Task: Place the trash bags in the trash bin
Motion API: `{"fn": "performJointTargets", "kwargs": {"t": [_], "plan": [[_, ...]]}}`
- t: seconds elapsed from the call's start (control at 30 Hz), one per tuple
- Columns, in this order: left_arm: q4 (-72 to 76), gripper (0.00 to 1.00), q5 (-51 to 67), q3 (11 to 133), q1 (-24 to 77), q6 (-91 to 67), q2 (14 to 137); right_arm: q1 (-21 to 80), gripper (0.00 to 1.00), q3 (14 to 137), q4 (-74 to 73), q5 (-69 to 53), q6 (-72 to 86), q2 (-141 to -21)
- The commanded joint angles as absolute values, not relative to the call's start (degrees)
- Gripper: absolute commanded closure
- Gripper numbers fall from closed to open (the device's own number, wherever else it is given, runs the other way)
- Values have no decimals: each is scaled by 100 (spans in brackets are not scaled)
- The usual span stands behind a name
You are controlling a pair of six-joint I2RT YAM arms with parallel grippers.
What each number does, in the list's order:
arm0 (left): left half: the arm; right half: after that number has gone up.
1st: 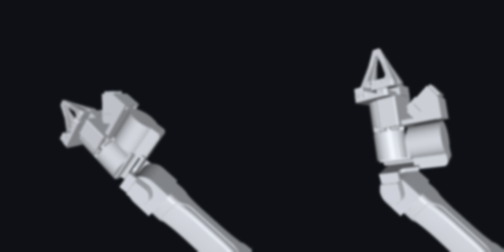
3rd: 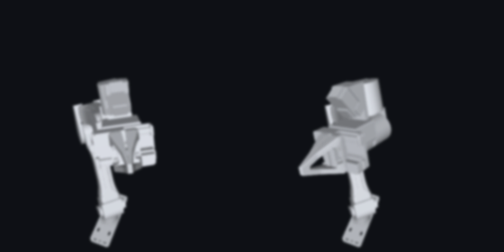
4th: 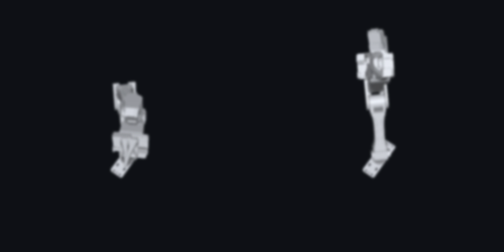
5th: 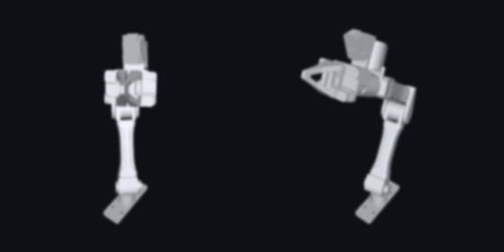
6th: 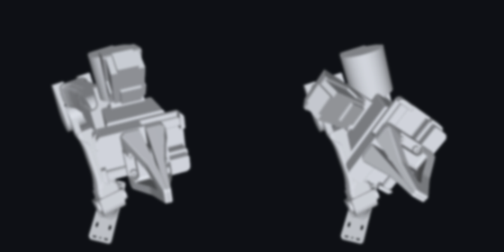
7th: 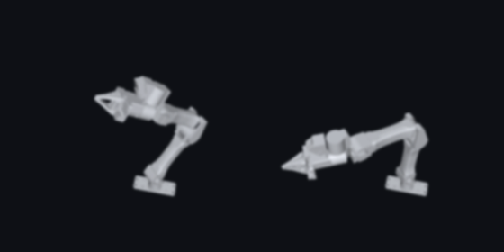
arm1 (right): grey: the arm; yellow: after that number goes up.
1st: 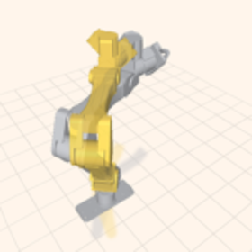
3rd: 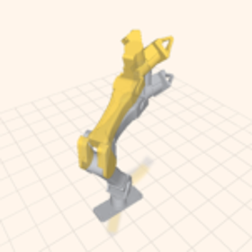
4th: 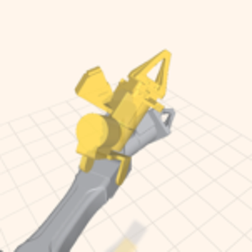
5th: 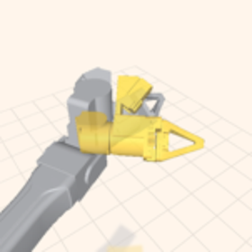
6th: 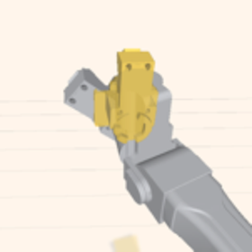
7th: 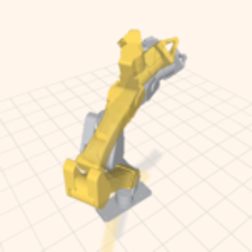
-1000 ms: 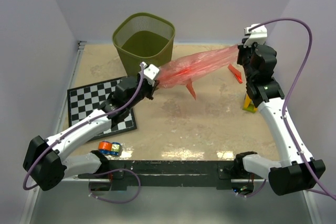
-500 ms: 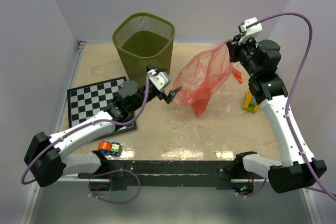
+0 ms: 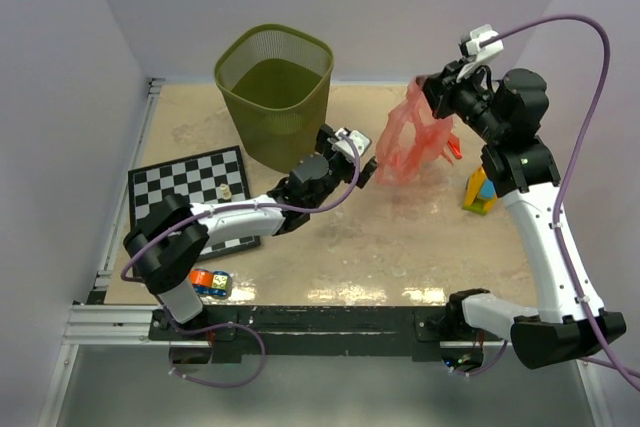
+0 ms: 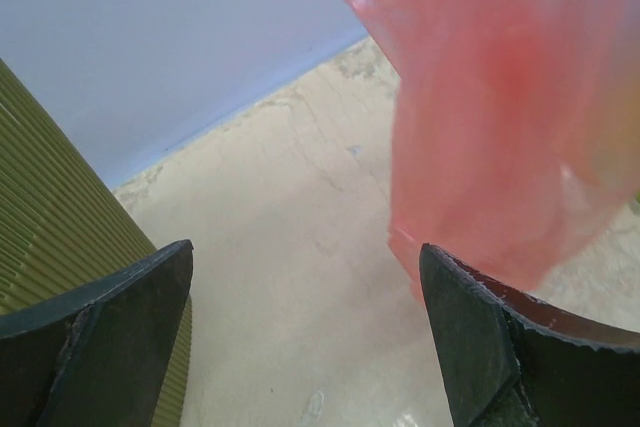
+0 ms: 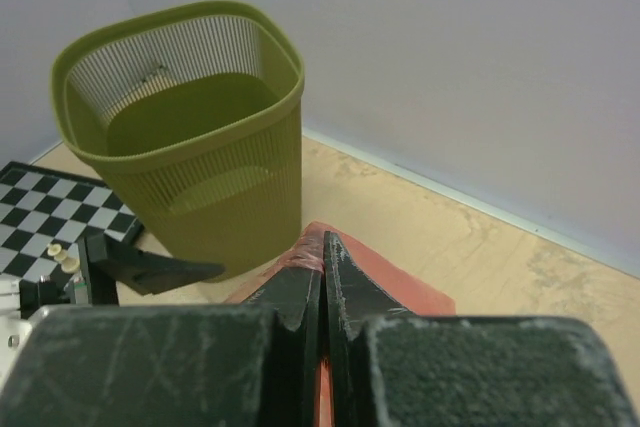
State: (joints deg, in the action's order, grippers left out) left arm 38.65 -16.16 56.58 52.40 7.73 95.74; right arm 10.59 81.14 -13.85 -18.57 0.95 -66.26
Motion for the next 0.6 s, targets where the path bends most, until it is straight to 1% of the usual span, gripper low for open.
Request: {"fn": "performJointTargets", "kwargs": {"t": [0.0,0.13,0.2,0.27,0.3,0.37,0.43,0.5,0.57], "plan": [[5193,0,-1540,5792,5221,668,9650,1072,100,8498,-1652,-2250,150,-6504],[5308,0,-863,5863,5238,501,9809,1072,100,8727,-1828,-2093,62,-6644],[5169,1,-870,5714,5238,379,9678,1072,100,8868,-1846,-1978,44,-6732],[4687,2,-1124,5486,5221,81,9327,1072,100,9017,-1820,-1916,44,-6829],[4502,3,-1055,5223,5168,53,9116,1072,100,9070,-1802,-1951,44,-6873],[4543,2,-740,4522,5063,-114,8528,1072,100,9105,-1819,-2108,-200,-6926],[4684,1,-467,3949,5045,235,7896,1072,100,9036,-1828,-2188,-281,-6943],[4781,1,-46,3692,5054,605,7481,1072,100,8895,-1820,-2293,-360,-6935],[4790,1,297,3761,5071,764,7339,1072,100,8702,-1732,-2364,-369,-6935]]}}
